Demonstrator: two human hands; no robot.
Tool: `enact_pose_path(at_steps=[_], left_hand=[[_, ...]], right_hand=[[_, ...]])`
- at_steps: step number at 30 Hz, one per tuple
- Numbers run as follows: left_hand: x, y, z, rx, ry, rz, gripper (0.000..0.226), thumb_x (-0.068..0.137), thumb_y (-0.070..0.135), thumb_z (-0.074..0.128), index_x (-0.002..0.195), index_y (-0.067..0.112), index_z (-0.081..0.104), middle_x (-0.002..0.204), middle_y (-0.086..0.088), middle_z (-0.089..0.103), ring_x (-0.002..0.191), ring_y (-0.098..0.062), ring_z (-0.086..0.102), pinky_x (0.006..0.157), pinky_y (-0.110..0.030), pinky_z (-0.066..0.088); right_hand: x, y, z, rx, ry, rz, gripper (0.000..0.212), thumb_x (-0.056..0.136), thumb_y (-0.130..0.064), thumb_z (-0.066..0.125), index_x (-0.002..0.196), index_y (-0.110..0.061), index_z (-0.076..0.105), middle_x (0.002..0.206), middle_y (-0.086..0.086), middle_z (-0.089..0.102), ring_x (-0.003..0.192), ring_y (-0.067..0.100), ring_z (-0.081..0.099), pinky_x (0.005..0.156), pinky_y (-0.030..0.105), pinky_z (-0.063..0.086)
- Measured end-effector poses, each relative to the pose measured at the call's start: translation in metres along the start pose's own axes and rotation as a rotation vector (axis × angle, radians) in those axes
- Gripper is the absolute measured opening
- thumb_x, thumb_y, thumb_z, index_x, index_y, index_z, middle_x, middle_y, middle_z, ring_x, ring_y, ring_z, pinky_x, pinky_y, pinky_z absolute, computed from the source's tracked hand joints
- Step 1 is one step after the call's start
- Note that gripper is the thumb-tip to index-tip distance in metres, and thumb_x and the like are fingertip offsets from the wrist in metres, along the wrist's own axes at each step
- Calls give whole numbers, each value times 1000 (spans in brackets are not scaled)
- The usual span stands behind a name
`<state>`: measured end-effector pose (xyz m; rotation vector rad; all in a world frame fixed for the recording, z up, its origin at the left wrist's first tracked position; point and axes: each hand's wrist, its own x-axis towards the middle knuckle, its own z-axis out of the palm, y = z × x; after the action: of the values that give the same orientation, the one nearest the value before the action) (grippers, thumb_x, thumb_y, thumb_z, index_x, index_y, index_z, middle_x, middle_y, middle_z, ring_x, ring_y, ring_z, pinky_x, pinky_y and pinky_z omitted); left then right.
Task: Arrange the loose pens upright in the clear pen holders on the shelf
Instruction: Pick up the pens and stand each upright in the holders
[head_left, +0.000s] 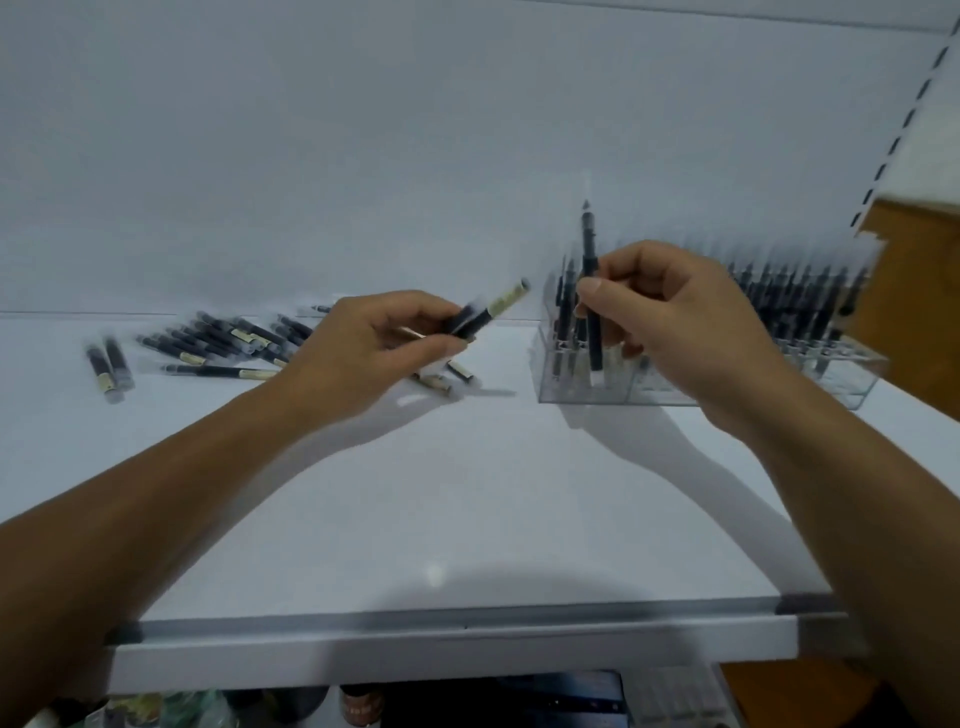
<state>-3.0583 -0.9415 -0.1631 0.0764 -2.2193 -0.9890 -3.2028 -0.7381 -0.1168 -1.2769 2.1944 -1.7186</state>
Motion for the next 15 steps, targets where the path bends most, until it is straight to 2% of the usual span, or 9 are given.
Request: enact_pose_path(at_steps=[2,4,6,8,12,15], left_hand=[[5,17,10,-212,23,-35,18,73,22,73,87,33,74,89,8,75,83,-10,70,80,-22,54],[11,36,20,-376,19,-78,20,72,19,71,92,22,73,90,-2,76,87,-18,70,83,-28,57],[18,50,33,-466,-7,-129,23,73,19,68,96,14,70,91,-2,76,88,-18,70,82,-29,57],[23,62,50,-527,-22,-167,25,75,21,67,99,15,69,91,1,76,89,-14,70,78,-27,57],[30,72,80,-649,23,-233,21,82,15,66,103,14,67,95,0,76,92,-13,71,83,-31,57],[23,69,93,-690,64,-260,16,87,9,63,102,13,67,95,0,76,90,-11,70,81,-26,57]], right_hand=[[2,1,-13,-13,23,0,5,90,-24,67,87,-20,67,84,4,72,58,1,60,54,15,47],[3,3,-23,-18,44,-8,7,91,-25,67,88,-19,68,83,3,72,60,2,60,56,16,48],[5,5,-31,-34,61,-22,10,91,-28,66,85,-20,69,73,-4,69,60,1,60,56,15,47],[7,7,-36,-44,86,-30,11,92,-30,66,82,-23,68,64,-11,66,59,0,61,57,14,48],[13,11,-45,-46,156,-48,4,92,-27,66,89,-27,65,75,-9,68,66,2,66,60,17,53],[18,13,-48,-36,167,-61,7,93,-23,65,91,-28,61,82,-4,69,68,3,69,60,16,53]])
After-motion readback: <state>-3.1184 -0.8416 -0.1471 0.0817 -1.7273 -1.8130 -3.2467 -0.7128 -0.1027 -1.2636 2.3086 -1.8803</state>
